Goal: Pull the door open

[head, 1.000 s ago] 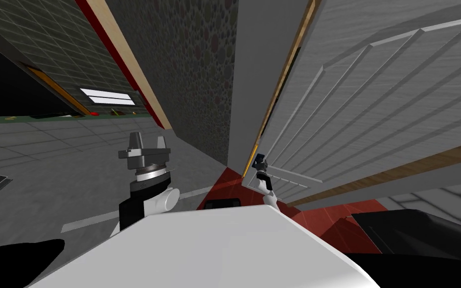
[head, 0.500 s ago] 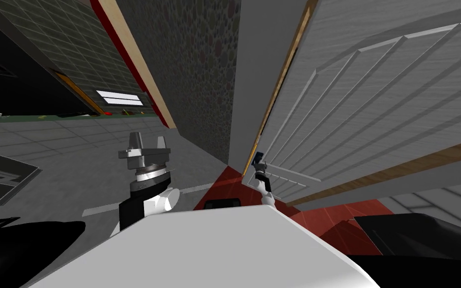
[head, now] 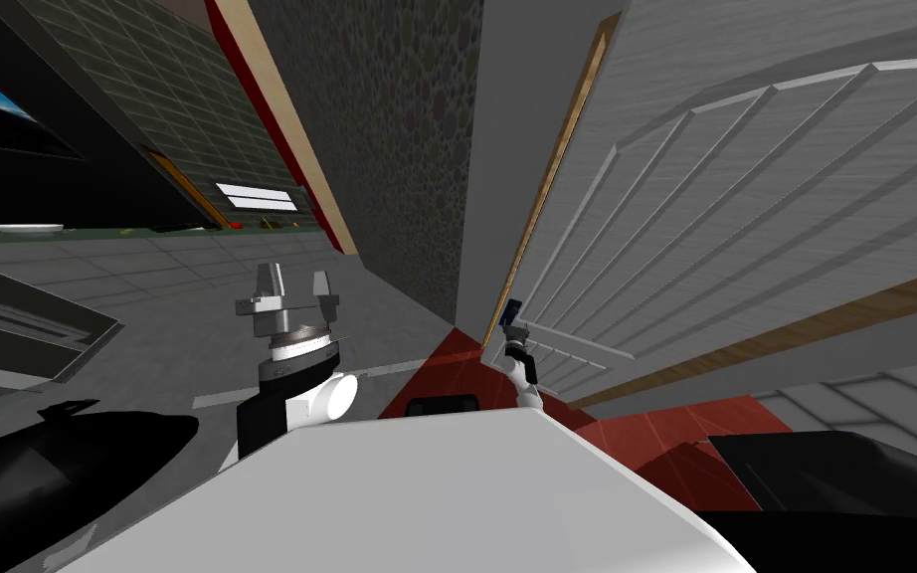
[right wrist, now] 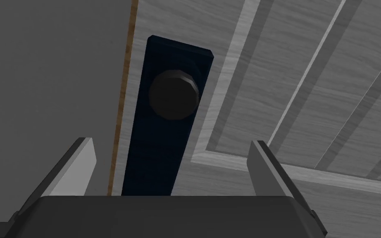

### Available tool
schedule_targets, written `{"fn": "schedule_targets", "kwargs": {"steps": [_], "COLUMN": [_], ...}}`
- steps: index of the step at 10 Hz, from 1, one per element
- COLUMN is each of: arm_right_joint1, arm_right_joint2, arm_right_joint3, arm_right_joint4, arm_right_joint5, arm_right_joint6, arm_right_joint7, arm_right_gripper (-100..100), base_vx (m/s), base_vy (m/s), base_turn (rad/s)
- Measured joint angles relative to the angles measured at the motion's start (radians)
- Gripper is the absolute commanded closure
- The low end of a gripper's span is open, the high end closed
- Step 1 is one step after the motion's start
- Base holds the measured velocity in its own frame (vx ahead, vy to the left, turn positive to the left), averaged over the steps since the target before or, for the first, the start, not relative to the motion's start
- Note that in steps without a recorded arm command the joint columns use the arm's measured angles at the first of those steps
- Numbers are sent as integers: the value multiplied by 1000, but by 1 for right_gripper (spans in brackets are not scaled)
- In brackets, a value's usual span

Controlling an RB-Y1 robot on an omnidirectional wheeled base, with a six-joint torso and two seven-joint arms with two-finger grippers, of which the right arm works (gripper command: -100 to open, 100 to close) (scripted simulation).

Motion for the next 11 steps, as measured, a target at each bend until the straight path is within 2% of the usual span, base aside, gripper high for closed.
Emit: {"fn": "schedule_targets", "kwargs": {"steps": [4,5,7,11], "arm_right_joint1": [14,15,29,29], "arm_right_joint2": [22,22,-8,-75], "arm_right_joint3": [18,18,5,-9], "arm_right_joint4": [-27,-27,-29,11], "arm_right_joint5": [-72,-74,-83,-96], "arm_right_joint6": [-5,-6,-1,-14], "arm_right_joint7": [-78,-82,-103,-165], "arm_right_gripper": [-100,-100,-100,-100], "base_vx": [-63,63,148,136], "base_vy": [-10,8,-19,-10], "base_turn": [39,87,72,71]}}
